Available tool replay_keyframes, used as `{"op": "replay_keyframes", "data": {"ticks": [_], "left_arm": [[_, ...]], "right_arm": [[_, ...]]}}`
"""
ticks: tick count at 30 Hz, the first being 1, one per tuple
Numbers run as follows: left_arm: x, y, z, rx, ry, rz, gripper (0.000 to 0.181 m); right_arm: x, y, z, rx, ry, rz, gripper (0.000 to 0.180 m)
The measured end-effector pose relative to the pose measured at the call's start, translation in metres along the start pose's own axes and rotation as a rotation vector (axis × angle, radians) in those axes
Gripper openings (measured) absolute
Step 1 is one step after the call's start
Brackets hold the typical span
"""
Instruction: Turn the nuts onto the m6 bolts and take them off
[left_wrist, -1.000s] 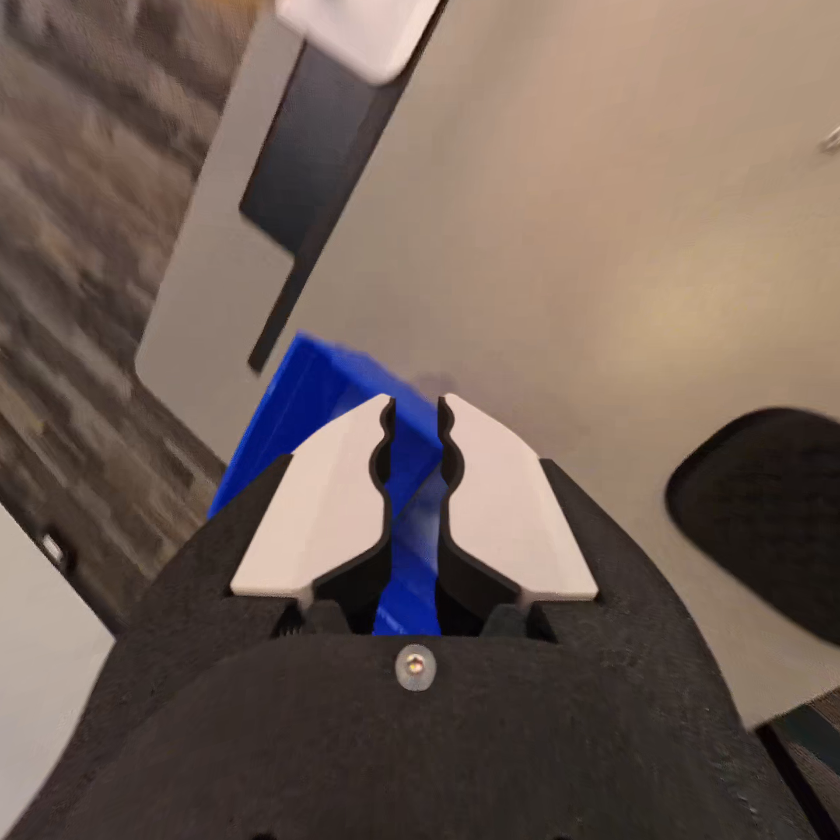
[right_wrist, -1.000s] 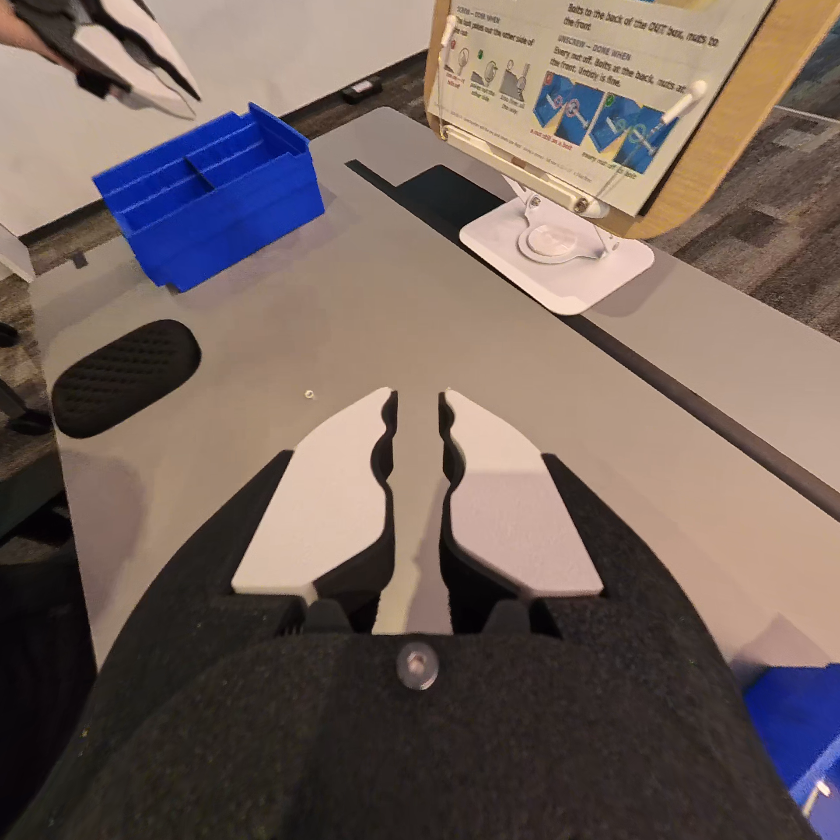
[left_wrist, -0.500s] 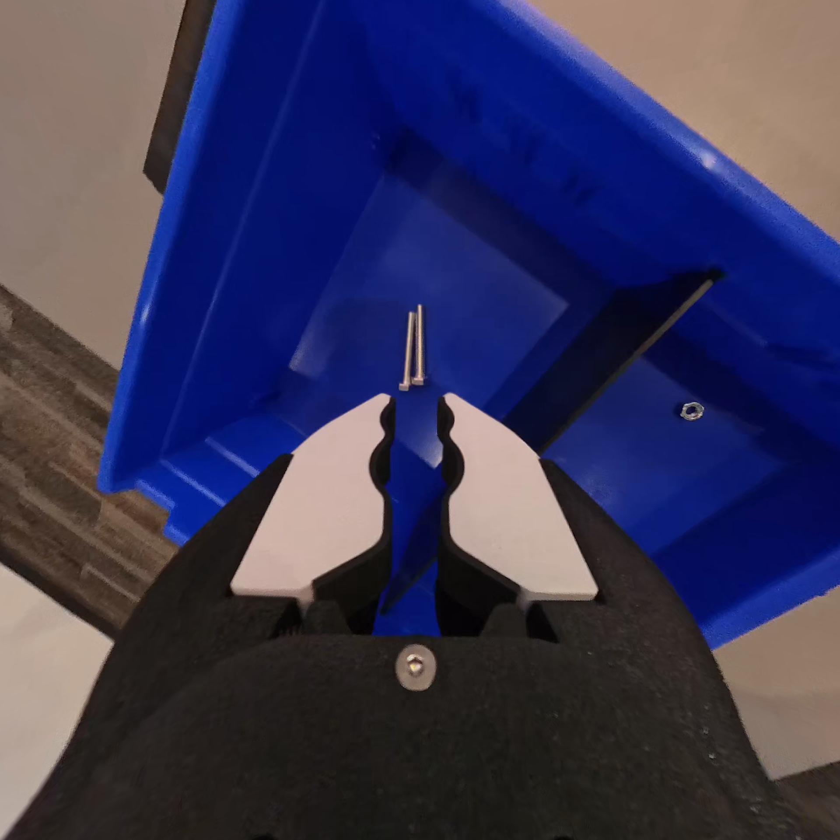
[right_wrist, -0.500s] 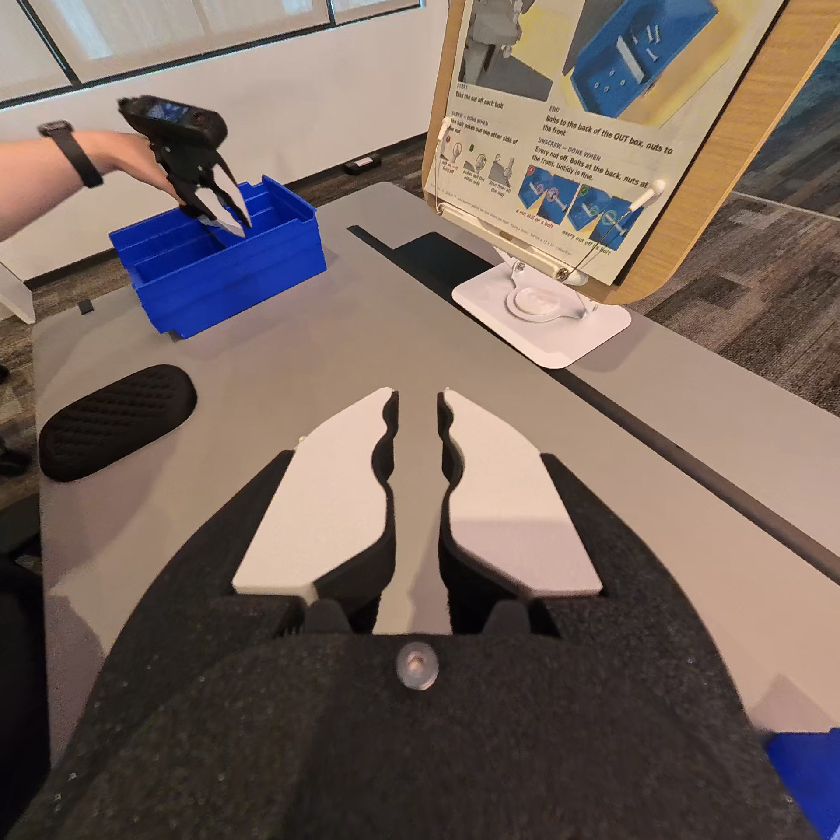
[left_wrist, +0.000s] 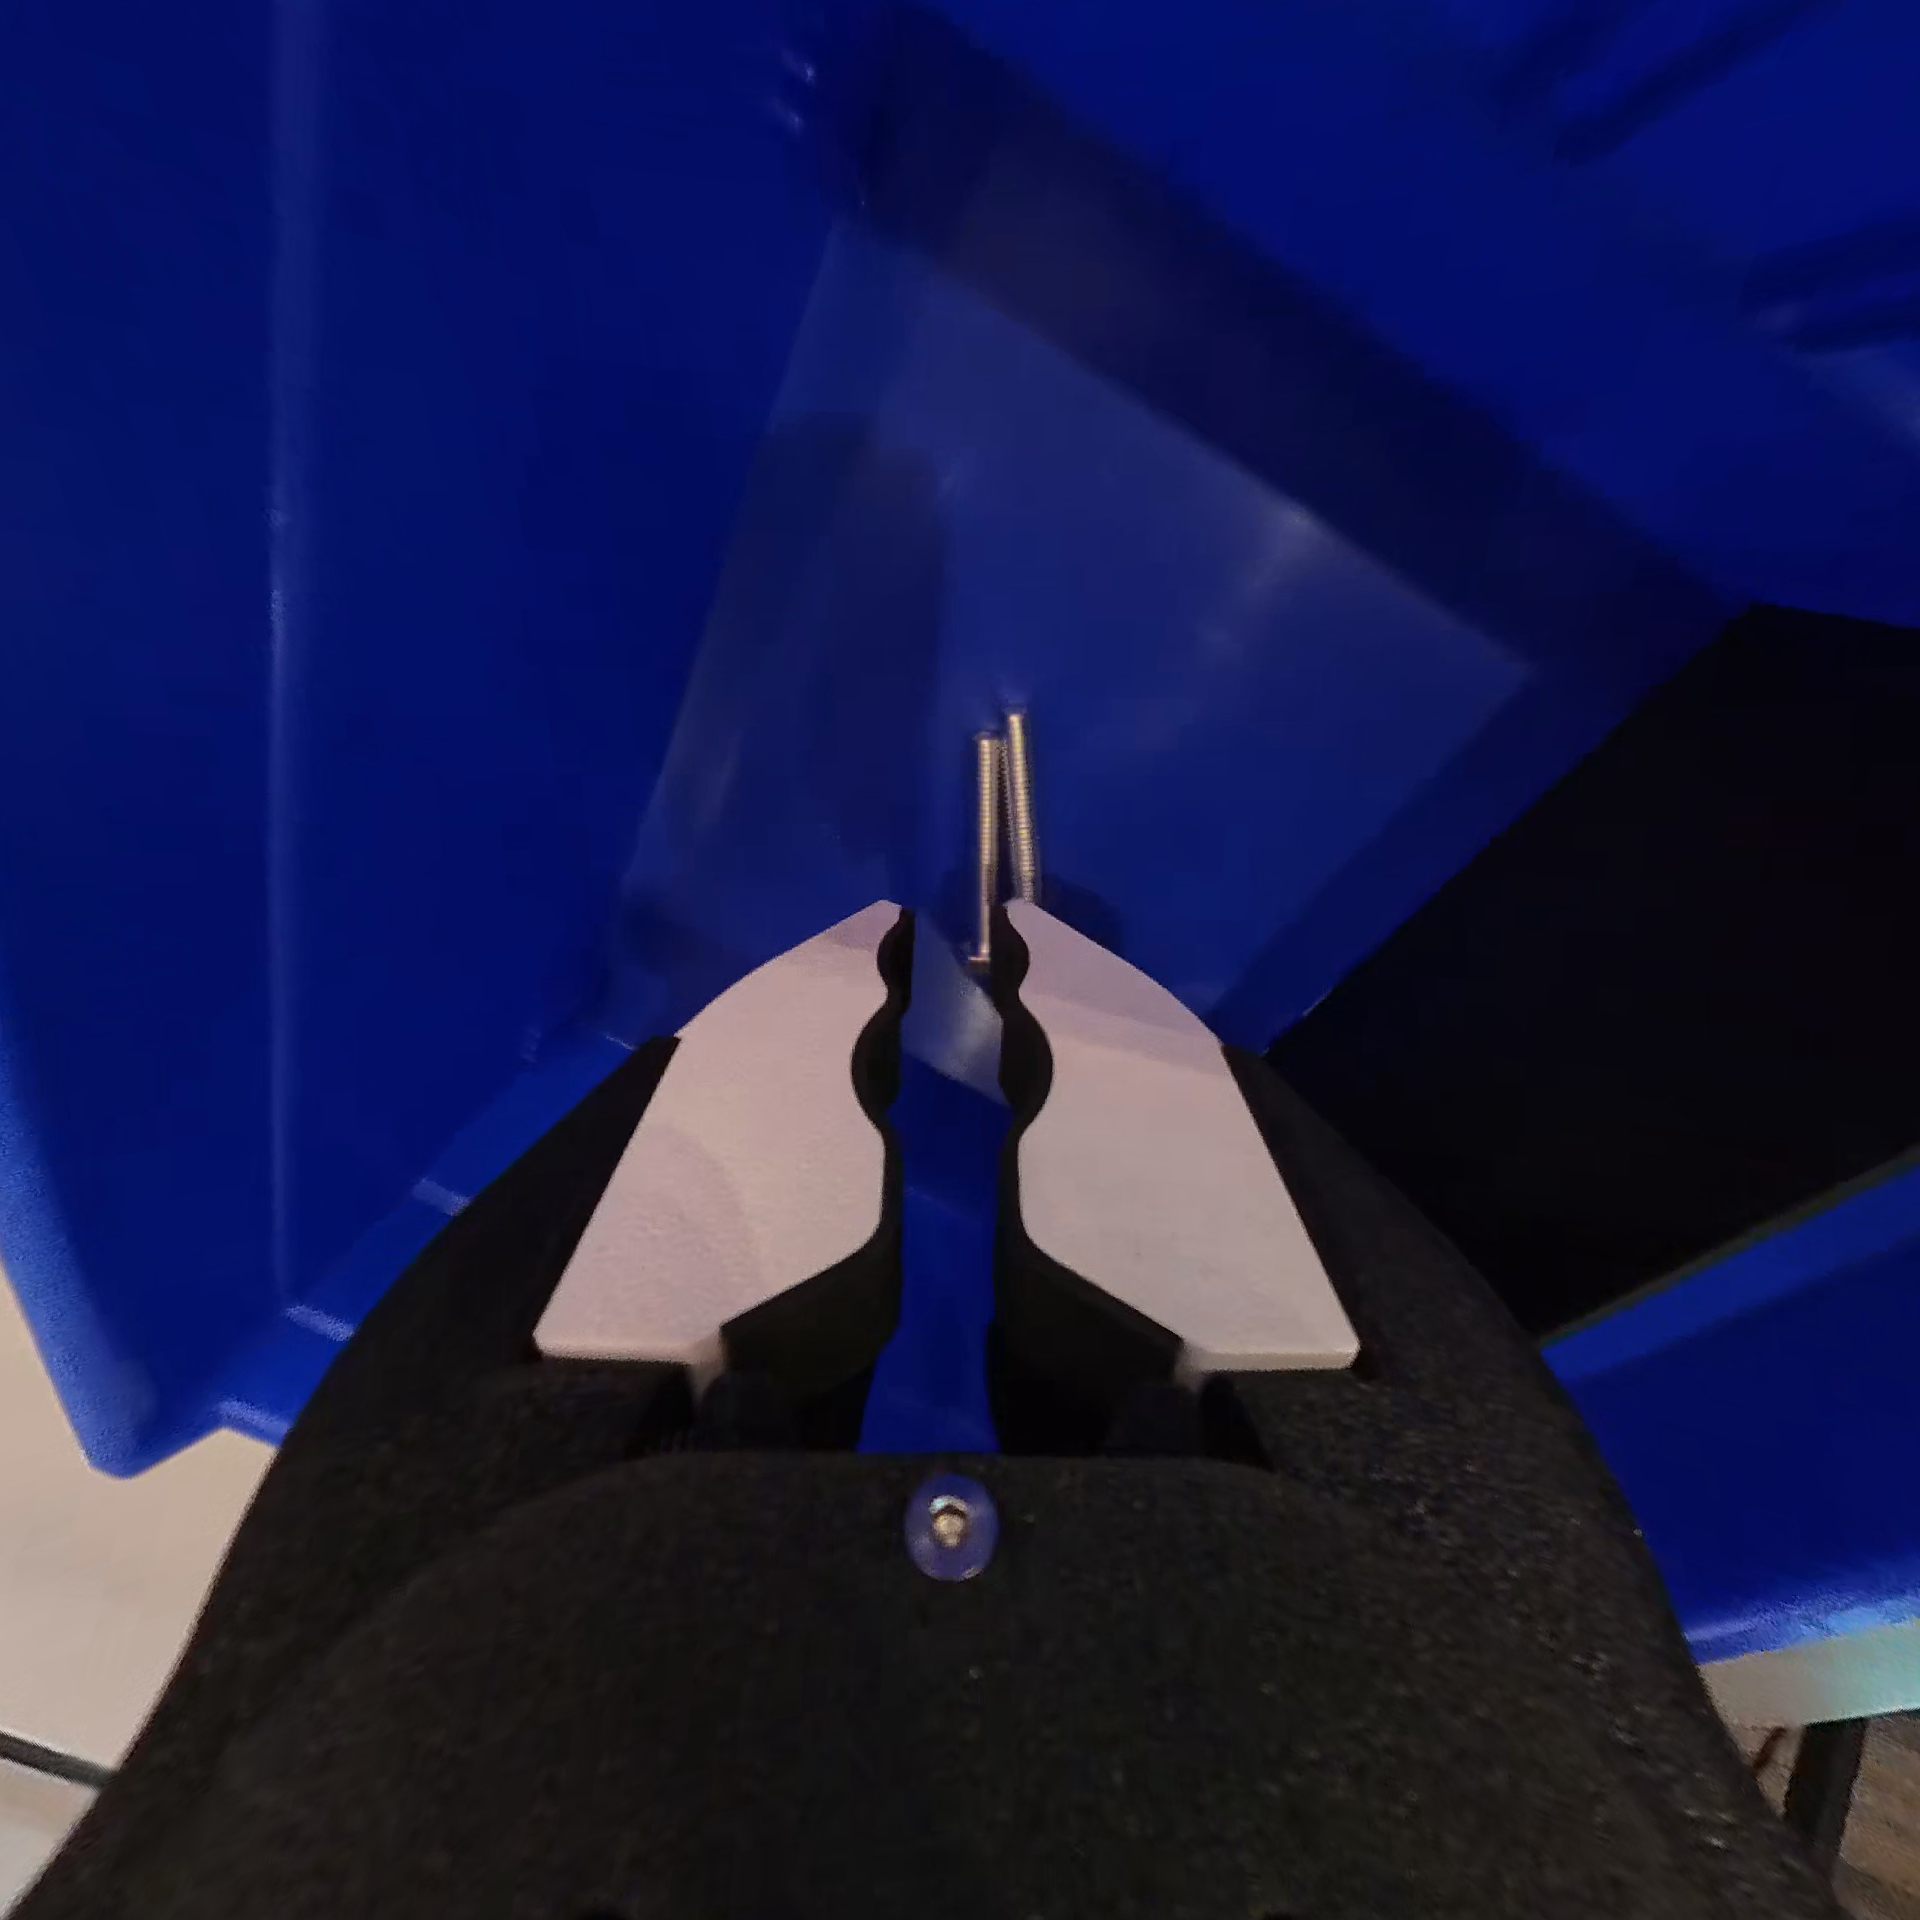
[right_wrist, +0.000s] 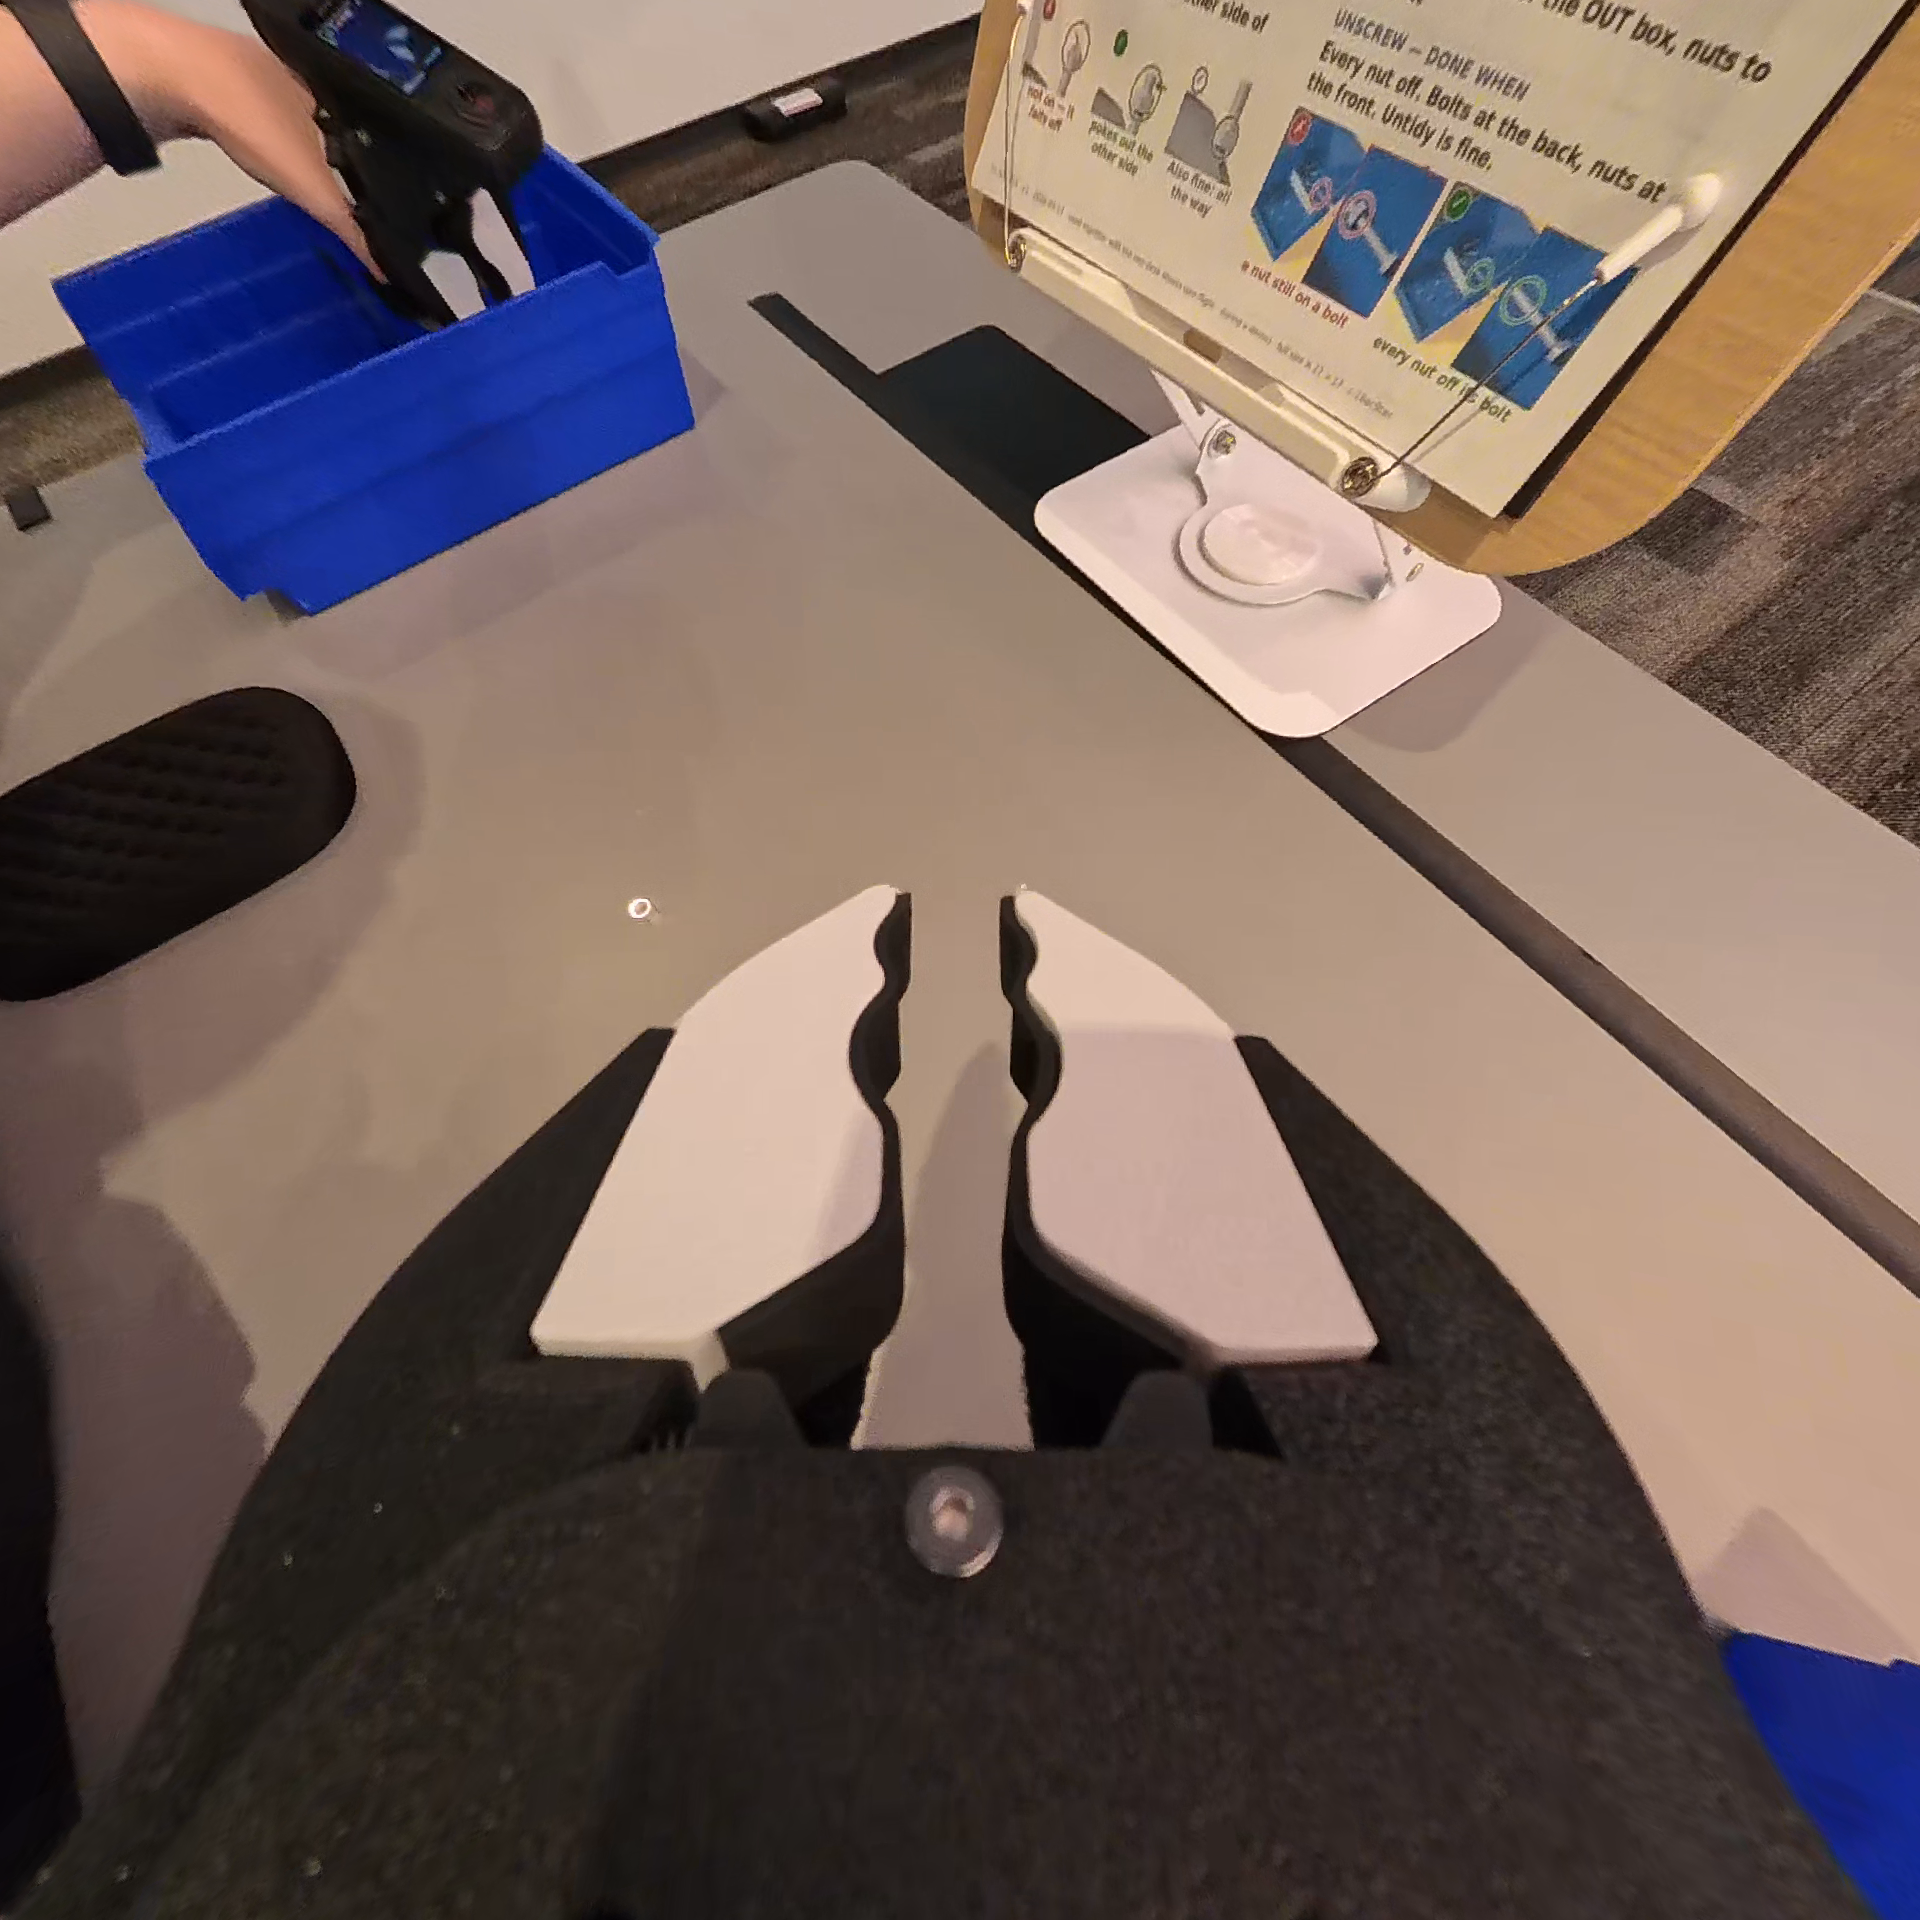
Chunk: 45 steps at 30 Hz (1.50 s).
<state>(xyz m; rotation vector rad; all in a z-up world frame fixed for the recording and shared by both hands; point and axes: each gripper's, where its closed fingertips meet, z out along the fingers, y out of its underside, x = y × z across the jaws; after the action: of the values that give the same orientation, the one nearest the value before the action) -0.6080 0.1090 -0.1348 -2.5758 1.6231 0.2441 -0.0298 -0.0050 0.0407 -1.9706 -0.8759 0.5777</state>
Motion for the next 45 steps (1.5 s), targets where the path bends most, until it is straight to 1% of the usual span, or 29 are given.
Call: {"op": "replay_keyframes", "data": {"ticks": [4, 6, 10, 13, 17, 18, 19, 20, 23, 26, 28, 30, 32, 35, 38, 40, 42, 45], "left_arm": [[-0.003, -0.001, 0.004, -0.007, 0.0, -0.005, 0.013], [-0.001, -0.001, 0.005, -0.002, 0.019, -0.016, 0.01], [0.002, -0.001, 0.005, 0.005, 0.06, -0.036, 0.008], [0.005, 0.003, 0.006, -0.01, 0.111, -0.058, 0.015], [0.001, 0.003, 0.01, 0.006, 0.109, -0.062, 0.018], [0.003, 0.004, 0.01, 0.008, 0.124, -0.069, 0.015], [0.007, 0.003, 0.01, 0.012, 0.152, -0.069, 0.006], [0.008, 0.003, 0.01, 0.017, 0.155, -0.069, 0.006], [0.007, 0.003, 0.01, 0.033, 0.136, -0.074, 0.006], [0.001, 0.005, 0.005, 0.045, 0.072, -0.083, 0.006], [-0.004, 0.001, -0.01, 0.088, 0.029, -0.1, 0.006], [-0.01, -0.006, -0.037, 0.152, -0.016, -0.12, 0.006], [-0.013, -0.016, -0.072, 0.234, -0.056, -0.146, 0.006], [0.0, -0.05, -0.133, 0.4, -0.083, -0.174, 0.006], [0.035, -0.096, -0.183, 0.556, -0.1, -0.139, 0.006], [0.066, -0.131, -0.207, 0.669, -0.1, -0.119, 0.006], [0.097, -0.163, -0.22, 0.784, -0.088, -0.131, 0.005], [0.15, -0.204, -0.223, 0.936, -0.014, -0.153, 0.005]], "right_arm": [[0.001, 0.001, 0.0, 0.0, 0.002, 0.007, 0.016], [0.001, 0.0, -0.002, 0.004, 0.0, 0.008, 0.015], [0.001, 0.001, -0.001, -0.002, -0.003, 0.008, 0.016], [0.0, 0.003, 0.0, -0.012, -0.003, 0.004, 0.016], [-0.002, 0.002, 0.0, -0.017, -0.004, -0.008, 0.016], [-0.003, 0.002, 0.0, -0.018, -0.005, -0.01, 0.016], [-0.003, 0.003, 0.001, -0.021, -0.006, -0.011, 0.016], [-0.003, 0.003, 0.001, -0.023, -0.006, -0.011, 0.016], [-0.003, 0.003, 0.001, -0.021, -0.014, -0.009, 0.015], [-0.003, 0.002, 0.0, -0.014, -0.022, -0.009, 0.015], [-0.004, 0.001, -0.002, -0.01, -0.025, -0.015, 0.015], [-0.006, -0.001, -0.006, 0.002, -0.031, -0.02, 0.015], [-0.007, -0.004, -0.012, 0.019, -0.029, -0.025, 0.015], [-0.014, -0.01, -0.019, 0.047, -0.05, -0.037, 0.016], [-0.019, -0.014, -0.024, 0.071, -0.068, -0.047, 0.016], [-0.025, -0.017, -0.027, 0.094, -0.098, -0.051, 0.016], [-0.032, -0.02, -0.026, 0.112, -0.143, -0.044, 0.016], [-0.041, -0.019, -0.016, 0.101, -0.203, -0.045, 0.016]]}}
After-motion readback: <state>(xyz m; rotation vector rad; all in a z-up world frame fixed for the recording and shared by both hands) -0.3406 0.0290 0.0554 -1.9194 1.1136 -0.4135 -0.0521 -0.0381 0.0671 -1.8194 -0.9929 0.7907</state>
